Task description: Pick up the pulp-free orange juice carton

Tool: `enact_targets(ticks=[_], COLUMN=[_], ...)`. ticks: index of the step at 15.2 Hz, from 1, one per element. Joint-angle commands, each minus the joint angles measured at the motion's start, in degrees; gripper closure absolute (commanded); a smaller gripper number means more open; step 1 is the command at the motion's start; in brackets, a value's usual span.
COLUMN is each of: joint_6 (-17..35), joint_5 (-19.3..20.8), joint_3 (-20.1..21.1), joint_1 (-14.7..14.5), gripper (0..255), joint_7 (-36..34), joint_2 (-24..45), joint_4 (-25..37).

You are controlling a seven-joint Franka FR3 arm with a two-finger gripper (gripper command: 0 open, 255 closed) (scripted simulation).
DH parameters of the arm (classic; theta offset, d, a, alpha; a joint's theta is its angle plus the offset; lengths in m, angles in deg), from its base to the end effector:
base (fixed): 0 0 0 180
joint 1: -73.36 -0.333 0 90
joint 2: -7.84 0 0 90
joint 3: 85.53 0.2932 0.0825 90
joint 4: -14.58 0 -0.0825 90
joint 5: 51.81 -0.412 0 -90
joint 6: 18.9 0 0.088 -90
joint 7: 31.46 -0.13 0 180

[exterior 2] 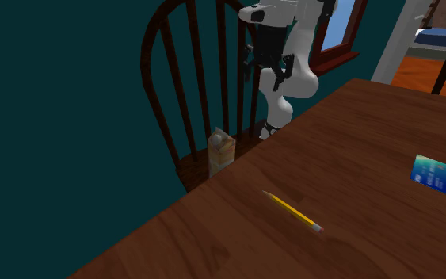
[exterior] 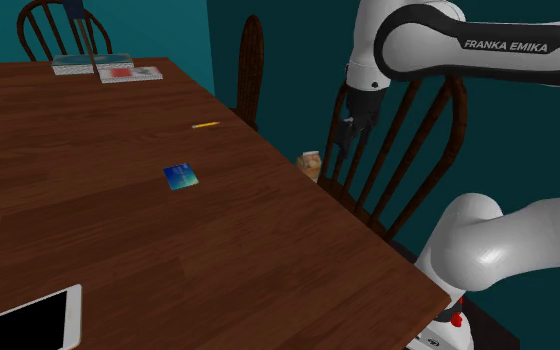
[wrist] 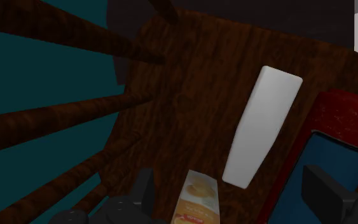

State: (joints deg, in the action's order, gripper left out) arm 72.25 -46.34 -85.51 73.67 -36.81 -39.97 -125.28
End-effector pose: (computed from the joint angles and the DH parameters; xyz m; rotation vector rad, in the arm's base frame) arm 0.3388 -0.0139 0.5280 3.0418 -0.1459 -0.0175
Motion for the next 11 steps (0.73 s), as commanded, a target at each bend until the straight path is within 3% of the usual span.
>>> enact_targets(ticks=[1,11], joint_6=[0.0,36.5], joint_5=[0.0,0.7], joint_3=[0.0,-3.0], joint_1=[0.0,3.6], gripper=[0,0], joint_7=[0.0,-6.4], joint_2=[0.0,5.6], joint_4=[0.0,-13.8])
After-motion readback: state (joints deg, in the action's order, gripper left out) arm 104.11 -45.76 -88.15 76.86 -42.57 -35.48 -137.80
